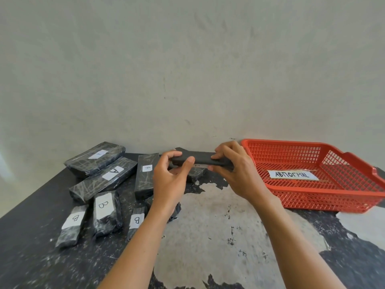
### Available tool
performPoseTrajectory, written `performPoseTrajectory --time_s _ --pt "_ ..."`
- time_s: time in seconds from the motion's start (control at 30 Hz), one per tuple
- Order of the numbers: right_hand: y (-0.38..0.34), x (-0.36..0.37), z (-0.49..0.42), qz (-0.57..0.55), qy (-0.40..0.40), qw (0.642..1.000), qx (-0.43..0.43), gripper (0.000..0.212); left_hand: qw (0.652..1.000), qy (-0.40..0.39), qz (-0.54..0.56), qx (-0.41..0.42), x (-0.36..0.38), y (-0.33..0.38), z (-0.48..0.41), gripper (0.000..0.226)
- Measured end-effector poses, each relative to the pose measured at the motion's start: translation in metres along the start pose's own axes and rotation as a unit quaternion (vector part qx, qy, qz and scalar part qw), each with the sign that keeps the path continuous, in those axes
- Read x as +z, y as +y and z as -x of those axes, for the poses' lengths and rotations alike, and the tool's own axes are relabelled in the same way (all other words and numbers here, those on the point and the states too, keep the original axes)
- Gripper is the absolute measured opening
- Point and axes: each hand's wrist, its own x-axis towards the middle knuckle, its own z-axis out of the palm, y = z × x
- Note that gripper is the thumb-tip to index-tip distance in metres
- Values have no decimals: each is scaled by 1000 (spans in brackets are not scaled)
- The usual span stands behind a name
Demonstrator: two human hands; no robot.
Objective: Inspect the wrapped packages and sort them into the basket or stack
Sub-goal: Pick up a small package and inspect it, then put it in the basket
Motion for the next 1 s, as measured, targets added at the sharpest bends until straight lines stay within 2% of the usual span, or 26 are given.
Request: performPoseTrajectory --time_s 0.2,0.27,0.33,0.43,0.6,0.73,0.83,0.9,1.0 --pt "-1 -7 1 -72 -55 988 126 56 996 20 82 23 -1 5 0 32" --pt "2 -9 1 -61 -53 985 151 53 995 14 89 41 0 4 1 35" --pt "1 -9 0 -39 -48 987 148 42 995 2 85 57 0 3 3 47" --pt "-3 -10 -1 -38 -36 991 127 37 996 2 64 60 1 1 4 67" --pt "-5 -10 -1 -30 -8 995 99 41 997 29 40 57 3 1 6 60" --pt "-4 -15 -1 -33 -50 991 116 57 995 29 25 87 4 1 6 60" --pt "-4 -19 -1 -58 -81 985 140 38 995 16 -3 103 3 0 7 60" --pt "-2 -19 -2 -64 -59 985 146 23 995 9 -9 98 2 -3 7 59" --pt "-3 -17 -1 -59 -44 988 139 15 997 -1 -9 78 3 -7 7 54"
